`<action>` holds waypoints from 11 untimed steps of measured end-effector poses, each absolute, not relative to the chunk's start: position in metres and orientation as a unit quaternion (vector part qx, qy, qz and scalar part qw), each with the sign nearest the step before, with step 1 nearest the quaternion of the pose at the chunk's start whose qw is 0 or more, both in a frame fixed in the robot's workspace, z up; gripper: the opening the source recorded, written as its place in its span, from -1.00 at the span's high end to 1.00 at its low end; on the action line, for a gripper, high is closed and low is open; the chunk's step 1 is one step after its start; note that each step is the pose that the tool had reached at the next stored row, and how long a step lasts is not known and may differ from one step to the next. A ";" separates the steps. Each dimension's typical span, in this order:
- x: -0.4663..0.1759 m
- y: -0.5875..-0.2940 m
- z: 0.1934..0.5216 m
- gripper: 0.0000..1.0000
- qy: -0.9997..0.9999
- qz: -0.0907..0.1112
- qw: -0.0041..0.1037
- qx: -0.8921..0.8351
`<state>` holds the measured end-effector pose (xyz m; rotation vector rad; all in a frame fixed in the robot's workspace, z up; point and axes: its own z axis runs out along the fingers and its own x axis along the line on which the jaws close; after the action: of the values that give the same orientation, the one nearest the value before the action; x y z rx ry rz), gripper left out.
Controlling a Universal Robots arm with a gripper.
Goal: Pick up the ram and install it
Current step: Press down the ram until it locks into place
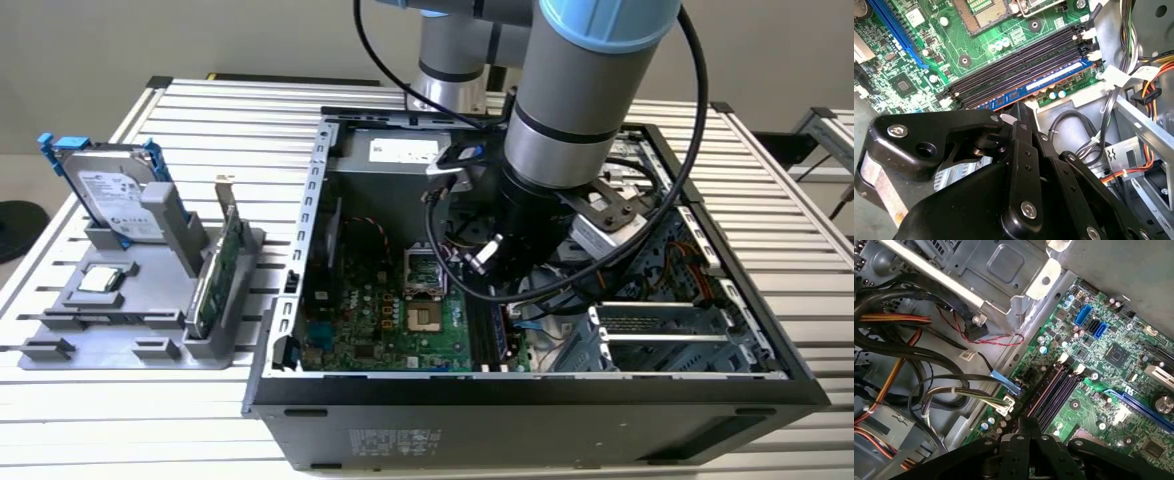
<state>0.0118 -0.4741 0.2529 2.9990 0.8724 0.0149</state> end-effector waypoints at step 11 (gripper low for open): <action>0.012 -0.474 0.253 1.00 0.302 0.005 0.009 0.953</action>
<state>0.0117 -0.4741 0.2528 2.9778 0.9443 0.0157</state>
